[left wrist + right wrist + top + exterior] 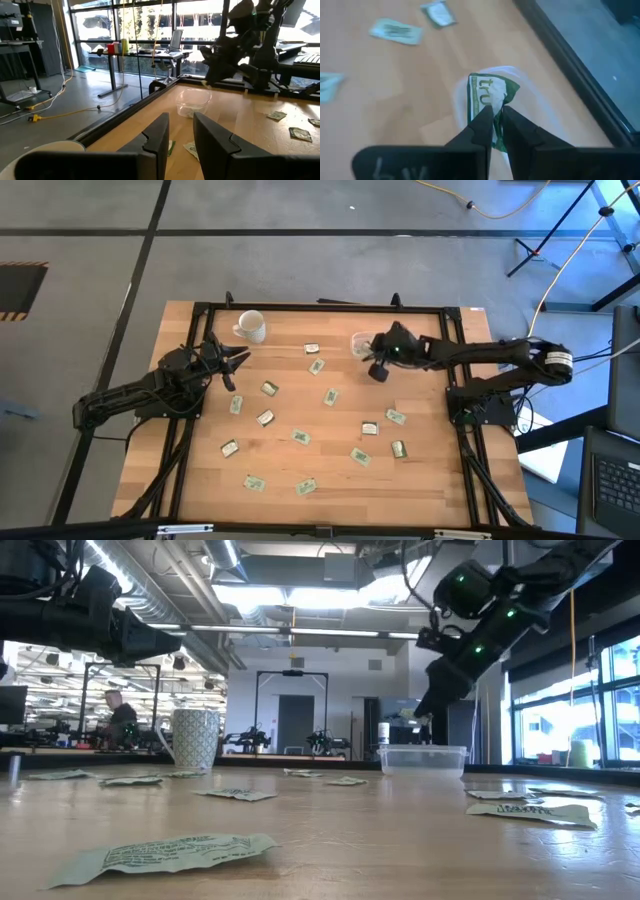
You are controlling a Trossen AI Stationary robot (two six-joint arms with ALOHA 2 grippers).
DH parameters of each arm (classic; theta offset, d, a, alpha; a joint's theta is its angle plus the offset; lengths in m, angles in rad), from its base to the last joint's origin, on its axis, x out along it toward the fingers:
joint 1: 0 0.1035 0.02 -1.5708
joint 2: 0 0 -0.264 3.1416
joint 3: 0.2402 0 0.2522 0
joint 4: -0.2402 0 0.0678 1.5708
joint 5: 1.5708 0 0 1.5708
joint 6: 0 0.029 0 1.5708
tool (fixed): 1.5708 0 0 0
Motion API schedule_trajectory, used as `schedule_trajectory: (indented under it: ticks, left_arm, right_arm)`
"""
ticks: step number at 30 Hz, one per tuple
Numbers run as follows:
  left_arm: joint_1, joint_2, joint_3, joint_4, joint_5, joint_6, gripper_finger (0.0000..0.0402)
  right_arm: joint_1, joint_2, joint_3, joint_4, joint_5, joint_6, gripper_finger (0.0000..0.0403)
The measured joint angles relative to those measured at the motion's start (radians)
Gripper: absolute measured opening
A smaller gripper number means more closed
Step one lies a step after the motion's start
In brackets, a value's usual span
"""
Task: Pick and place items into bin
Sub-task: Put the truvia packet into the transparent bin
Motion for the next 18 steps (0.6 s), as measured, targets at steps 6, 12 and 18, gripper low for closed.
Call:
schedule_trajectory:
  ticks: [6, 12, 18]
  left_arm:
    - [0.0, 0.0, 0.0, 0.0, 0.0, 0.0, 0.0082]
    - [0.0, 0.0, 0.0, 0.0, 0.0, 0.0, 0.0082]
    - [0.0, 0.0, 0.0, 0.0, 0.0, 0.0, 0.0082]
  right_arm:
    - [-0.075, 0.064, 0.0, -0.001, -0.001, 0.005, 0.0046]
    - [-0.099, 0.115, 0.0, -0.002, -0.002, 0.004, 0.0046]
    - [-0.099, 0.118, 0.0, 0.0, -0.003, 0.005, 0.0047]
